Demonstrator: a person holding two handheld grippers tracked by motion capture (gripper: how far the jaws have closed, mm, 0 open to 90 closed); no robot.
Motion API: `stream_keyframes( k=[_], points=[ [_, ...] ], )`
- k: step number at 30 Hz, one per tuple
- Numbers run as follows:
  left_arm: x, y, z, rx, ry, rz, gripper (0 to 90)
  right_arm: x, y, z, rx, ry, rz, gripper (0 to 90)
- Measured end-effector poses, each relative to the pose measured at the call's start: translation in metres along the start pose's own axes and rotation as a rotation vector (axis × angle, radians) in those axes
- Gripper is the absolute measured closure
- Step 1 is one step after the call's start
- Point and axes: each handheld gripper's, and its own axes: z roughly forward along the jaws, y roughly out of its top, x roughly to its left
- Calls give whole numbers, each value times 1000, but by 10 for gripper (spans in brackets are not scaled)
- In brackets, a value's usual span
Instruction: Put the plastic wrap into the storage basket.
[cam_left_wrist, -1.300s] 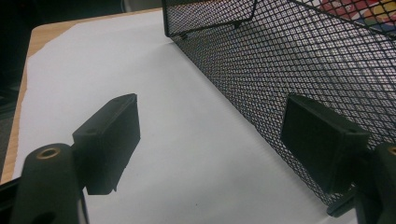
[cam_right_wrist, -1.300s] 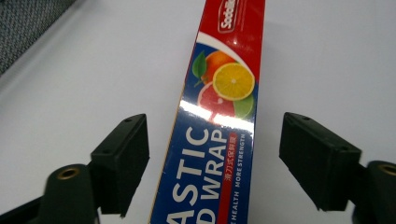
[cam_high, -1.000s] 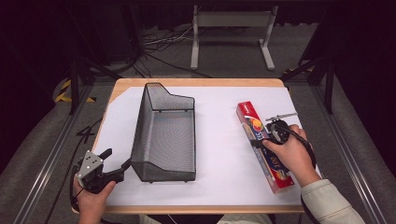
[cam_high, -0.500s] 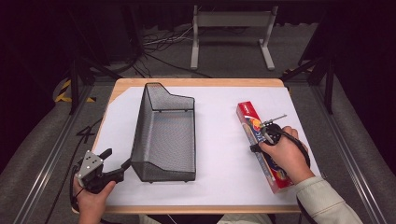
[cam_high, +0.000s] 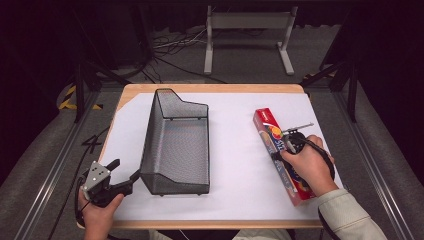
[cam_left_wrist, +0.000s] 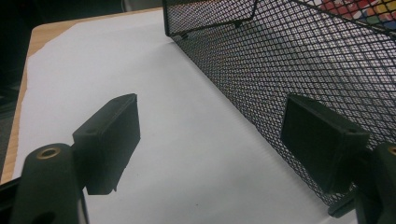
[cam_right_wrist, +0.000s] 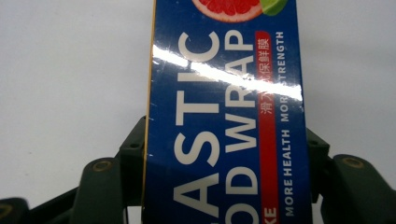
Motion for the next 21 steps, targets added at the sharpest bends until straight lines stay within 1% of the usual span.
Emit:
stream_keyframes(
  k=[1,4,5,6,7,9,11,12,13,15,19,21],
  points=[
    [0,0,0,0,0,0,207,-1,0,-2,-8,9,2,398],
    [0,0,0,1,0,0,208,-2,2,-11,-53,34,5,398],
    [0,0,0,1,0,0,208,-2,2,-11,-53,34,5,398],
    [0,0,0,0,1,1,208,-2,3,-18,-86,51,5,398],
    [0,0,0,0,1,1,208,-2,3,-20,-100,57,5,398],
    [-1,0,0,2,1,1,208,-2,4,-23,-111,61,2,398],
    [-1,0,0,4,1,2,208,0,6,-31,-147,69,-17,398],
    [-1,0,0,4,1,2,208,0,6,-31,-147,69,-17,398],
    [0,0,0,0,1,0,208,1,7,-35,-169,73,-42,398],
    [0,0,0,1,1,1,209,3,8,-38,-188,81,-61,398],
    [0,0,0,2,1,2,209,7,8,-44,-229,95,-77,398],
    [0,0,0,2,1,2,209,9,9,-47,-237,99,-77,397]
  ],
)
